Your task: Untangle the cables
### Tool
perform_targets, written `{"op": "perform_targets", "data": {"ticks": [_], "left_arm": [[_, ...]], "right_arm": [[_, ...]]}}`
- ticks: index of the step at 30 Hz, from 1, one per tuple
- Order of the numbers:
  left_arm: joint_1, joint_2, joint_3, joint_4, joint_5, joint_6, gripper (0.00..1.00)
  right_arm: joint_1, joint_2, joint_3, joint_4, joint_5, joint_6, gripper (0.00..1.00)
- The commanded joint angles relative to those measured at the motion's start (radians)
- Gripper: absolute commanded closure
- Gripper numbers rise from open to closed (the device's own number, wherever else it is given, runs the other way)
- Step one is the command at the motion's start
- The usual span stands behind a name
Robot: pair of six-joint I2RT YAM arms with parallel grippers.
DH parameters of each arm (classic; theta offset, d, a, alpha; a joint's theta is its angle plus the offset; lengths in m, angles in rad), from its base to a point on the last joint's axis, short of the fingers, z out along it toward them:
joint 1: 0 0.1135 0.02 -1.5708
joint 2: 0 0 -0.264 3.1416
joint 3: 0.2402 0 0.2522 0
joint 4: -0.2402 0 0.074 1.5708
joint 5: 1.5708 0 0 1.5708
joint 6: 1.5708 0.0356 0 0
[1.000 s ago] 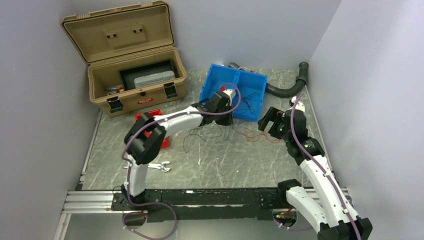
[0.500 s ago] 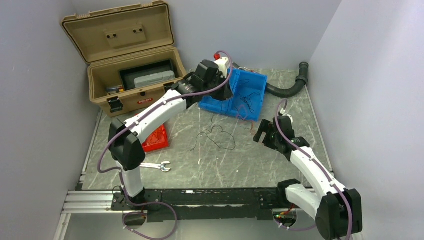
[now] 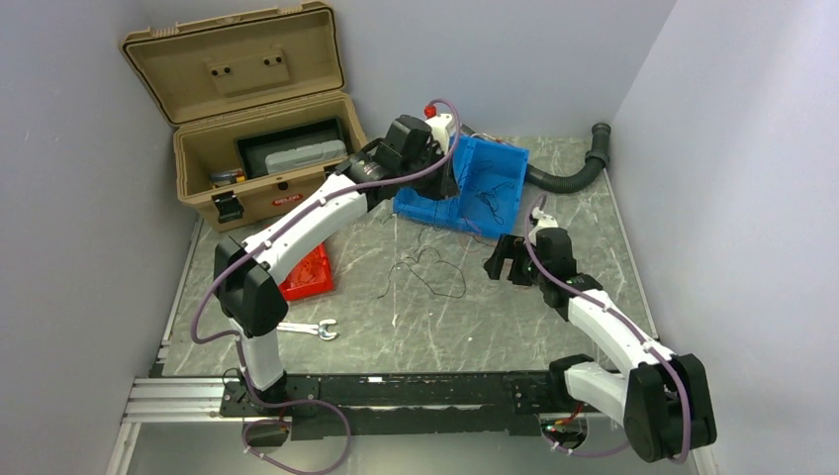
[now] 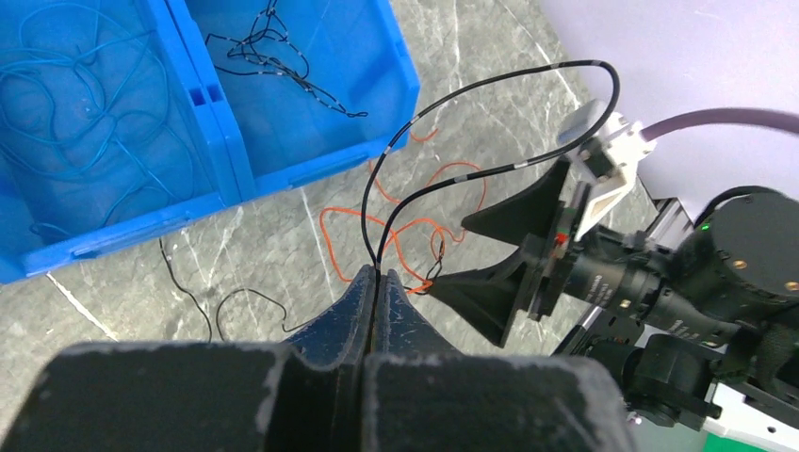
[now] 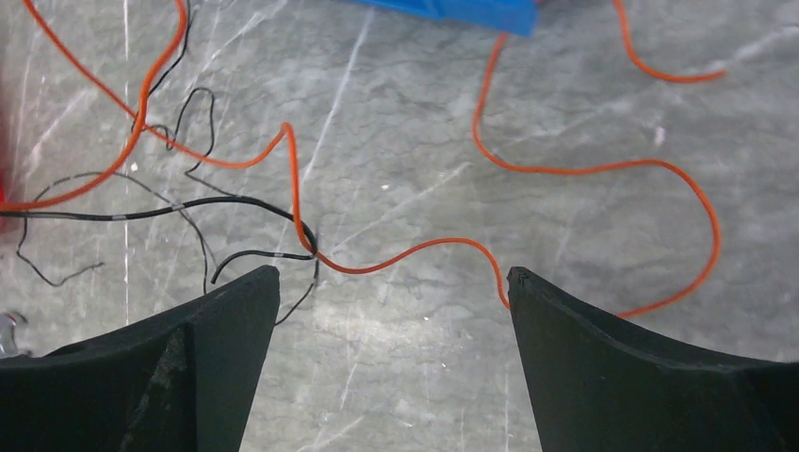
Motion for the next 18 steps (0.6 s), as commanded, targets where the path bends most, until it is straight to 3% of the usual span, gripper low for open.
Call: {"op": "perform_targets", "data": {"ticks": [1, 8, 10, 13, 16, 18], "left_arm": [[0.009, -0.006, 0.084, -0.022, 0.026, 0.027, 1.00], [0.017, -0.022, 0.131, -0.050, 0.063, 0.035, 1.00], [0.022, -0.026, 0.143, -0.053, 0.080, 0.030, 1.00], [0.040, -0.037, 0.154, -0.046, 0.115, 0.015, 1.00], [0.078, -0.053, 0.145, -0.022, 0.159, -0.014, 1.00], [0.106, -0.065, 0.153, -0.019, 0.159, -0.021, 1.00]], "right_arm": [[0.050, 0.042, 0.032, 0.110, -0.031, -0.076, 0.07], [0.149, 0.200, 0.174, 0.027, 0.129, -0.141, 0.09], [0.153, 0.225, 0.192, 0.041, 0.172, -0.128, 0.22], [0.154, 0.229, 0.183, 0.068, 0.209, -0.096, 0.55], [0.154, 0.233, 0.184, 0.041, 0.266, -0.044, 0.99], [0.151, 0.214, 0.177, -0.002, 0.319, -0.005, 1.00]]}}
